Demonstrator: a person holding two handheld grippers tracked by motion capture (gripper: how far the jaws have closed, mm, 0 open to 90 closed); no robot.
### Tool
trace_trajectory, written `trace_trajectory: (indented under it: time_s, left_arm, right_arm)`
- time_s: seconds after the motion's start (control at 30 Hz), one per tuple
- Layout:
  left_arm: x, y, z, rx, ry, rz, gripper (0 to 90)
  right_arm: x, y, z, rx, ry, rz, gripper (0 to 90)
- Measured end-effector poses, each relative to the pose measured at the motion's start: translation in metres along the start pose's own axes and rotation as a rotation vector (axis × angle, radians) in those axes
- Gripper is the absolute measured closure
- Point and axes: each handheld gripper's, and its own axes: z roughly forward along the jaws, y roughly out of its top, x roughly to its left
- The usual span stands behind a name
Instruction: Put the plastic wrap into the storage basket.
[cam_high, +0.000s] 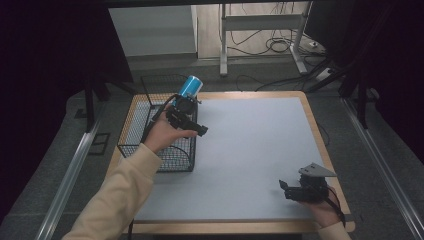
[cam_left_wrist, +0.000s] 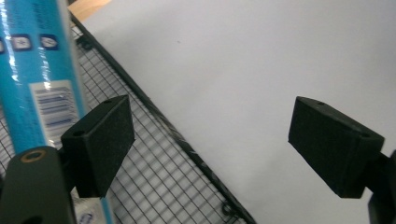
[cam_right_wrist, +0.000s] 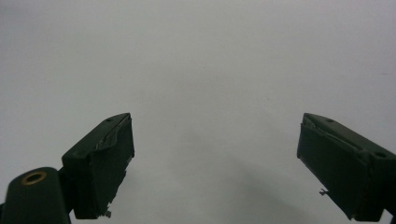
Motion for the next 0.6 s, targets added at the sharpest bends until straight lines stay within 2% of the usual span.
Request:
trace_trajectory:
  time_s: [0.1,0.27,0.33,0.37,0.43,0.47,0.53,0.57,0.6]
  left_arm:
    - [-0.015,-0.001,-0.002,-0.028,-0.027,0.020,15.3]
    - [-0.040,-0.006,0.003,-0.039,-0.065,0.069,15.7]
    - [-0.050,-0.009,0.005,-0.055,-0.040,0.088,16.2]
    - [-0.054,-0.011,0.007,-0.061,-0.046,0.098,16.4]
    - [-0.063,-0.015,0.010,-0.071,-0.085,0.102,16.4]
    - [-0.063,-0.015,0.010,-0.071,-0.085,0.102,16.4]
    - [-0.074,-0.023,0.016,-0.078,-0.117,0.114,16.4]
    - [-0.074,-0.023,0.016,-0.078,-0.117,0.114,16.5]
    - [-0.081,-0.030,0.021,-0.077,-0.140,0.119,16.5]
  right_arm:
    - [0.000,0.000,0.000,0.000,0.000,-0.001,11.4]
    - [0.000,0.000,-0.001,-0.003,-0.001,-0.002,11.4]
    - [0.000,0.000,-0.001,-0.002,-0.002,-0.002,11.4]
    - [0.000,0.000,-0.001,-0.002,-0.002,-0.001,11.4]
    - [0.000,0.000,-0.001,-0.001,-0.002,-0.001,11.4]
    - [0.000,0.000,-0.001,-0.001,-0.001,-0.001,11.4]
    - [0.000,0.000,-0.001,-0.003,-0.002,-0.003,11.4]
    - [0.000,0.000,-0.001,-0.002,-0.002,-0.003,11.4]
    - [0.000,0.000,-0.001,-0.002,-0.002,-0.004,11.4]
